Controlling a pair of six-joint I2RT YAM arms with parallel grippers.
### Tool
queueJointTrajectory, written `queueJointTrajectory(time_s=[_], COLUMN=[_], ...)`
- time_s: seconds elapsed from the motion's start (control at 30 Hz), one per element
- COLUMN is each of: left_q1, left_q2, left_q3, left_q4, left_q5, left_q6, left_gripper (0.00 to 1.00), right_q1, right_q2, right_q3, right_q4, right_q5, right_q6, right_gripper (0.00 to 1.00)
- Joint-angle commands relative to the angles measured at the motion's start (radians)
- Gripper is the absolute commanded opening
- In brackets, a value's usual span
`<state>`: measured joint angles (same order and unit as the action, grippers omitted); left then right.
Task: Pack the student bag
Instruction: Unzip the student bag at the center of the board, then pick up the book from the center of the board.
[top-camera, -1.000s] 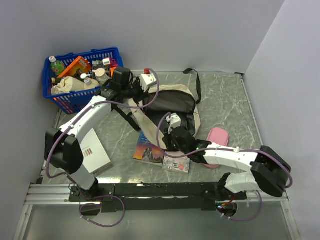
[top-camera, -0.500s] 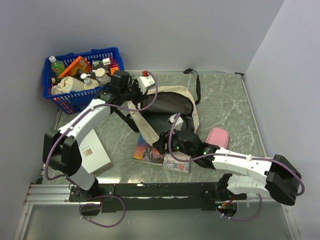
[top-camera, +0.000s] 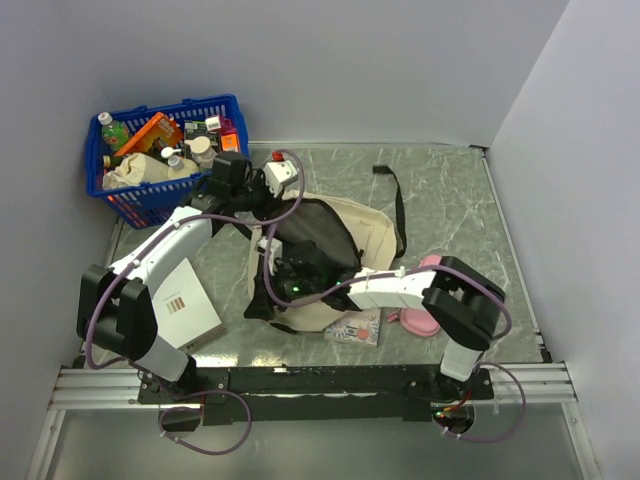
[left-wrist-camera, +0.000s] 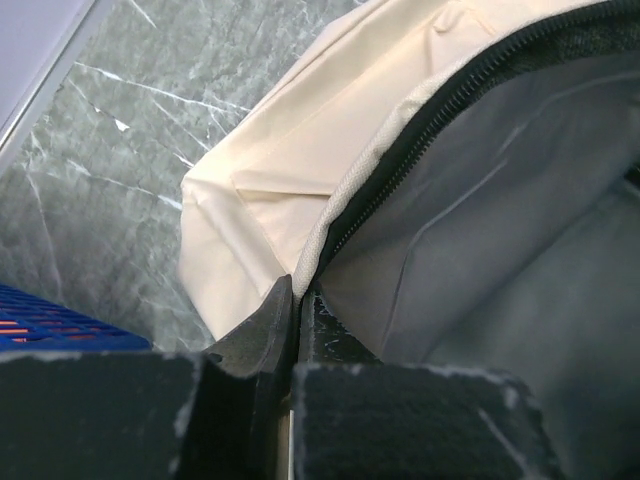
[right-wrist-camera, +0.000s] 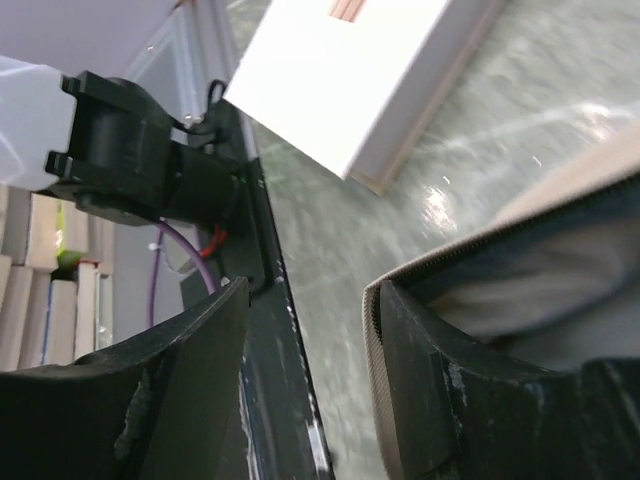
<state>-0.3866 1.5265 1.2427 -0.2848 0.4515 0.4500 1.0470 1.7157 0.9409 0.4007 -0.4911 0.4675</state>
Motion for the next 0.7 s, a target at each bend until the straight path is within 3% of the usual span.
queueJointTrajectory(time_s=[0.0,0.17,0.2,0.3,0.33,0.43,0.6,0.63,0.67], left_q1=[0.005,-0.011,-0.011,-0.017,-0.023,-0.035,-0.038,-0.038,-0.038], left_q2=[-0.043,-0.028,-0.025,-0.012,-0.008,0.006,0.021,0.024,0.027], left_q3=[0.037,0.067,0.078,0.103,0.109,0.130,0.168,0.176,0.187], left_q4=[0.098,0.101,0.107,0.119,0.121,0.122,0.089,0.055,0.032], left_q5=[0.056,0.058,0.058,0.062,0.064,0.062,0.093,0.130,0.147], left_q6=[-0.025,-0.025,-0.031,-0.050,-0.054,-0.053,-0.043,-0.028,-0.019], left_gripper=[0.01,0.01,0.01,0.01,0.01,0.01,0.01,0.01,0.01], right_q1=[0.073,0.120,0.125,0.166,0.186,0.249,0.349,0.350,0.350], right_q2=[0.016,-0.112,-0.129,-0.128,-0.139,-0.203,-0.326,-0.343,-0.359], right_q3=[0.122,0.119,0.130,0.245,0.260,0.253,0.197,0.178,0.149], right_q4=[-0.043,-0.270,-0.343,-0.740,-0.790,-0.872,-0.680,-0.616,-0.547], right_q5=[-0.080,0.265,0.457,0.774,0.992,1.138,1.083,1.032,0.846], right_q6=[-0.050,-0.142,-0.151,-0.129,-0.106,-0.092,-0.208,-0.236,-0.245], right_gripper=[0.63,0.63,0.63,0.61,0.64,0.68,0.69,0.69,0.69])
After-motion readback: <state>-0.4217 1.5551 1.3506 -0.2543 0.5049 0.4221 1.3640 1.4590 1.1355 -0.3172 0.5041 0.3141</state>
